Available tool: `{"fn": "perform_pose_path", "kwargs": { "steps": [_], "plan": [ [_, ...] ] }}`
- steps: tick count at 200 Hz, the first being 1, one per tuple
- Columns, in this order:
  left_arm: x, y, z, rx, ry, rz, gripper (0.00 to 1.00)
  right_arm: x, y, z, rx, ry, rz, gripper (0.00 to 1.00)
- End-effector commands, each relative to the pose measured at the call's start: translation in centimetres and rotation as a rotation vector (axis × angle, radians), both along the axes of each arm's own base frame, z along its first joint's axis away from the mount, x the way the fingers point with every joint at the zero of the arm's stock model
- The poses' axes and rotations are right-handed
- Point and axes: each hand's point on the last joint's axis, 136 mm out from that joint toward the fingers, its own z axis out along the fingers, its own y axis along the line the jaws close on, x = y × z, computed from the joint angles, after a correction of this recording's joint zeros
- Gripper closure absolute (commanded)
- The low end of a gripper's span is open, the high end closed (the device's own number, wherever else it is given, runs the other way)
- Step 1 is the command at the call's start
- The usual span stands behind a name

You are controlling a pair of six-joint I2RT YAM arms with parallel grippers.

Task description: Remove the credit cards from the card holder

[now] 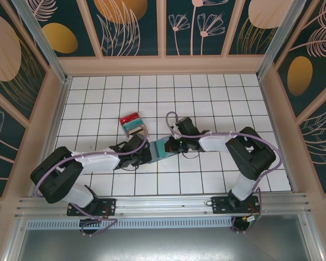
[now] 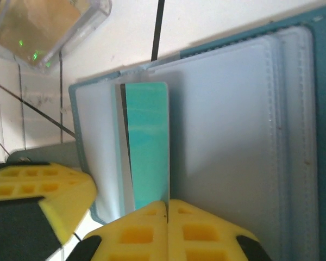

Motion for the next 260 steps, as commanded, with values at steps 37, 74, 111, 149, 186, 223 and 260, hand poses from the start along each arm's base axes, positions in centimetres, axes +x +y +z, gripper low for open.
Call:
{"fn": "perform_pose_path", "kwargs": {
  "steps": [37, 74, 111, 149, 186, 223, 260],
  "plan": [
    [-1.2, 0.6, -1.0, 0.029, 0.044, -0.023, 0.90, 0.7, -1.1, 1.0, 0.006, -0.038, -0.044, 1.00],
    [-1.0, 0.7, -0.6, 0.024, 0.032, -0.009, 0.85, 1.1, -3.1, 3.4, 0.033, -0.099, -0.075, 1.00],
    [-0.2, 0.7, 0.6, 0.014, -0.005, 0.019, 0.67, 1.3, -4.7, 5.6, 0.051, -0.155, -0.083, 1.00],
    [1.6, 0.1, 4.3, -0.086, -0.080, 0.088, 0.34, 1.6, -5.3, 7.6, 0.083, -0.189, -0.085, 1.00],
    [4.0, -0.3, 10.9, -0.374, -0.199, 0.170, 0.31, 2.7, -4.9, 11.4, 0.200, -0.237, -0.091, 1.00],
    [4.7, 0.9, 16.7, -0.596, -0.342, 0.231, 0.40, 2.9, -4.0, 14.5, 0.340, -0.243, -0.065, 1.00],
    [4.0, 0.4, 17.9, -0.714, -0.346, 0.186, 0.45, 2.3, -2.8, 16.9, 0.476, -0.232, -0.011, 1.00]
  ]
}}
